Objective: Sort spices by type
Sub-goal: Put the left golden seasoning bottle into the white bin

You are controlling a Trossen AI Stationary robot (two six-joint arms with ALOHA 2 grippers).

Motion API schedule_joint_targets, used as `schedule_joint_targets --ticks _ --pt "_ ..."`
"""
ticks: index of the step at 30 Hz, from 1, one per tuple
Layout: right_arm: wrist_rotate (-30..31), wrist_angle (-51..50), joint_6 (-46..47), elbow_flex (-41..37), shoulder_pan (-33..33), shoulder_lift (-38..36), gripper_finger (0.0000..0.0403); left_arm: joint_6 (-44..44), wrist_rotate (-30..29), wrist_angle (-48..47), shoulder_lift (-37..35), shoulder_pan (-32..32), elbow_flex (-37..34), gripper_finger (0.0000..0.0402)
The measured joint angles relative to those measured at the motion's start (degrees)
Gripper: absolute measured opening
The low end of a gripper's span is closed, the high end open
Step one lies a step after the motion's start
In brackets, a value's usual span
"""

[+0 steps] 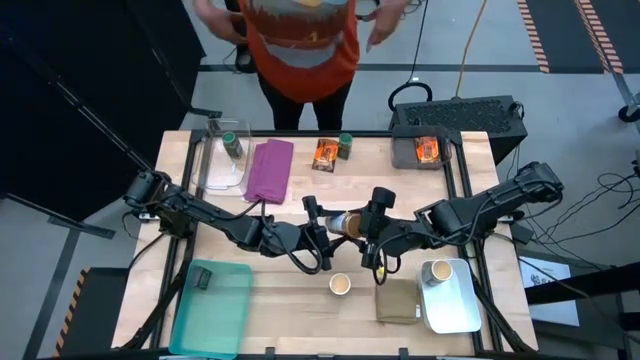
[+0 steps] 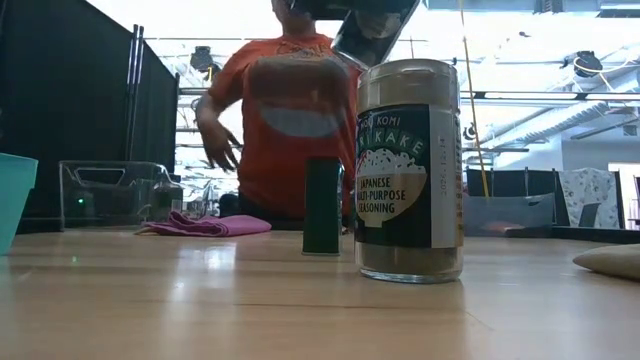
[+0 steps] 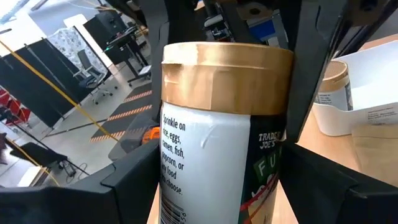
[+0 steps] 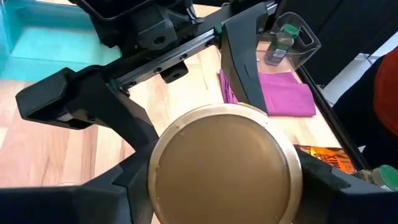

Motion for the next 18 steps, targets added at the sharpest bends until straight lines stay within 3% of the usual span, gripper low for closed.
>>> schedule_joint_targets --ticks 5,12,18 --pt "-0.73 -0.01 0.04 0.0 -0.46 -0.02 0.0245 -2.14 -0.08 -0.22 0.04 0.04 0.0 0.03" --pt "-0.81 -1.51 0.53 -0.02 -0.59 -0.3 0.0245 -0.5 -0.12 -0.26 0.0 -0.1 0.17 0.0345" --pt "-7.78 -15.97 6.25 4.93 -1.33 -1.1 0.0245 3.48 -3.78 -1.16 0.0 -1.64 0.17 0.0351"
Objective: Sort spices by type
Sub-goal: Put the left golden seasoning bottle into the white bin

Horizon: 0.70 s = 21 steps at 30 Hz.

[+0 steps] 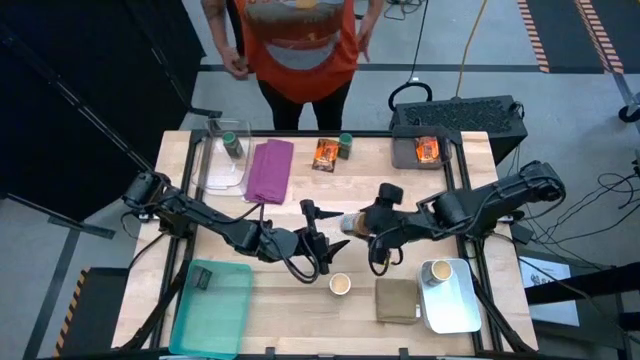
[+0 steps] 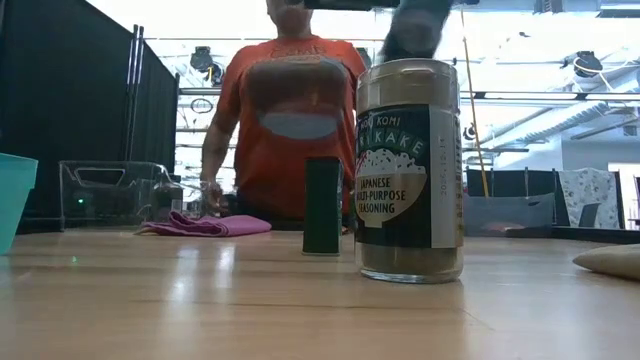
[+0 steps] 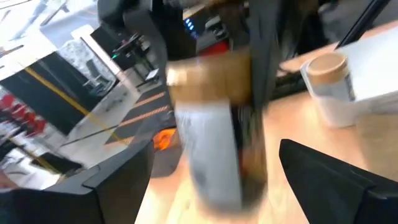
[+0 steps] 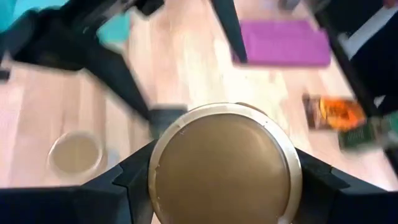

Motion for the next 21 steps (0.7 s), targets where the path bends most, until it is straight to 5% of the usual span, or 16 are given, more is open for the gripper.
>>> schedule_joint_targets --ticks 10,14,21 --pt "-25.98 -27.35 19.55 10.74 2.12 -0.43 0.0245 0.14 -13.58 -8.57 -4.34 -3.54 -0.09 0.0352" --pt "-30.07 -32.85 31.67 10.7 7.08 -0.43 0.0245 -1.01 -15.44 -12.4 -7.66 -4.98 -0.09 0.0352" --pt "-27.9 -32.11 55.24 10.68 21.53 -1.5 0.0245 -7.7 -20.33 -23.17 -11.84 -8.22 -0.09 0.0352"
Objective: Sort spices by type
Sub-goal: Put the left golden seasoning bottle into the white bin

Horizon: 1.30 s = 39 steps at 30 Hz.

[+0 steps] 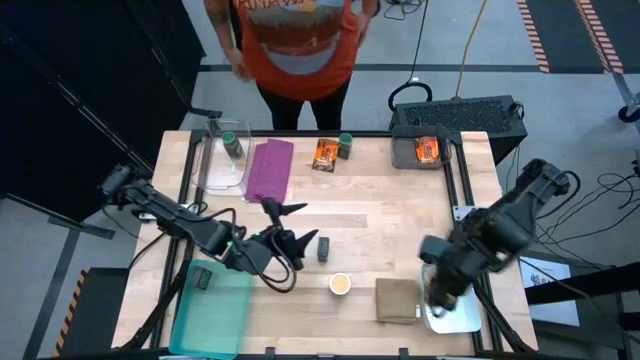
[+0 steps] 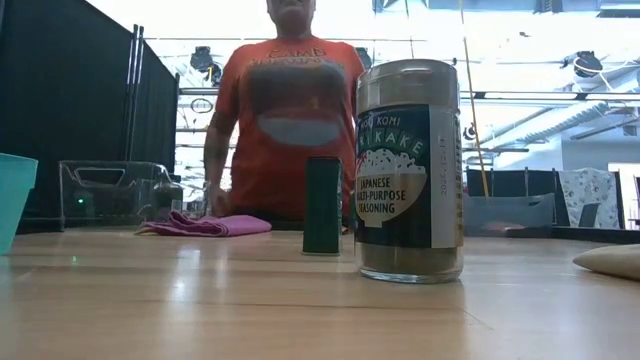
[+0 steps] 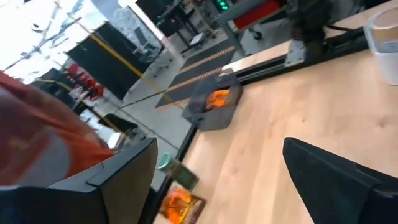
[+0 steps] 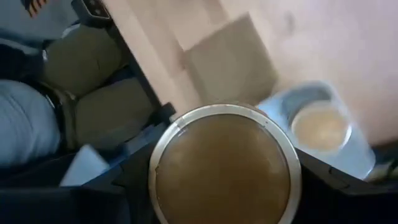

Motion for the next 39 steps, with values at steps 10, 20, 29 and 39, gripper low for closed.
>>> schedule_joint_targets --ticks 10,20,29,39 --pt "13.85 0.07 33.48 -3.0 20.42 -0.24 0.0245 -2.82 -12.16 -6.94 -3.89 -7.26 -0.02 0.0352" --pt "20.96 8.25 46.68 -16.54 28.98 -0.16 0.0245 -1.24 -17.11 -7.84 -5.97 -9.59 -0.03 0.0352" --pt "20.39 15.11 46.23 -26.91 29.11 -0.07 0.0245 0.62 -17.45 -7.81 -5.98 -7.51 -0.04 0.0352" --pt "19.63 21.65 43.61 -34.68 29.85 0.11 0.0245 -1.38 -17.44 -10.22 -5.97 -6.86 -0.04 0.0352"
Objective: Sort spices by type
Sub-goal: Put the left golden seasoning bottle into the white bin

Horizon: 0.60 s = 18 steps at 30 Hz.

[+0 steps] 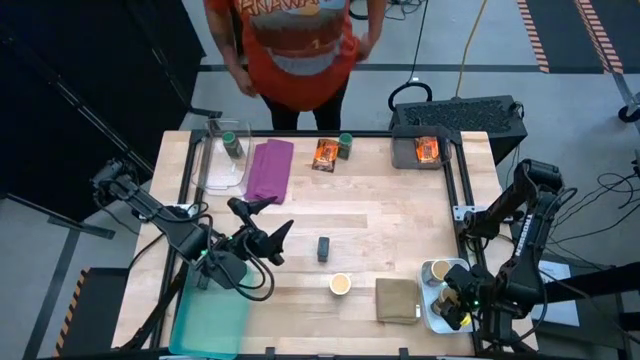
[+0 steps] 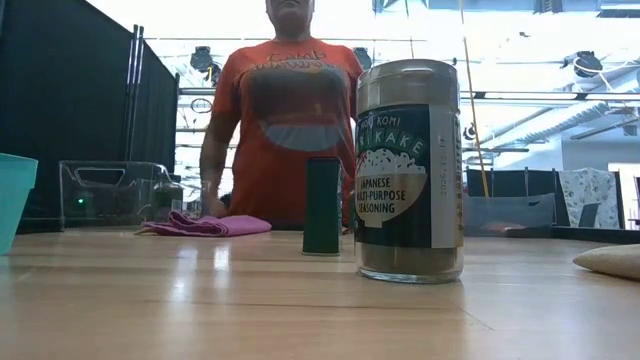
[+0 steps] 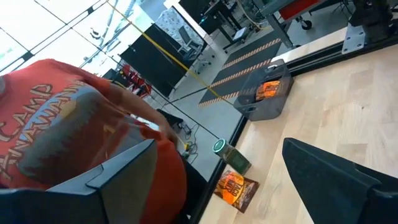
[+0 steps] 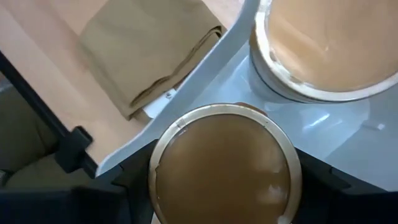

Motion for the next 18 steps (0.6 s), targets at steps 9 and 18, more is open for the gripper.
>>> schedule_joint_targets --ticks 9,18 --pt "-0.53 -0.69 -2.86 -0.56 0.0 0.07 0.0251 -0.52 0.0 0.0 0.02 0.09 0.0 0.0352" --pt "2.07 1.94 -3.46 -0.53 -0.03 0.43 0.0255 -1.51 0.0 -0.48 0.02 0.99 0.0 0.0352"
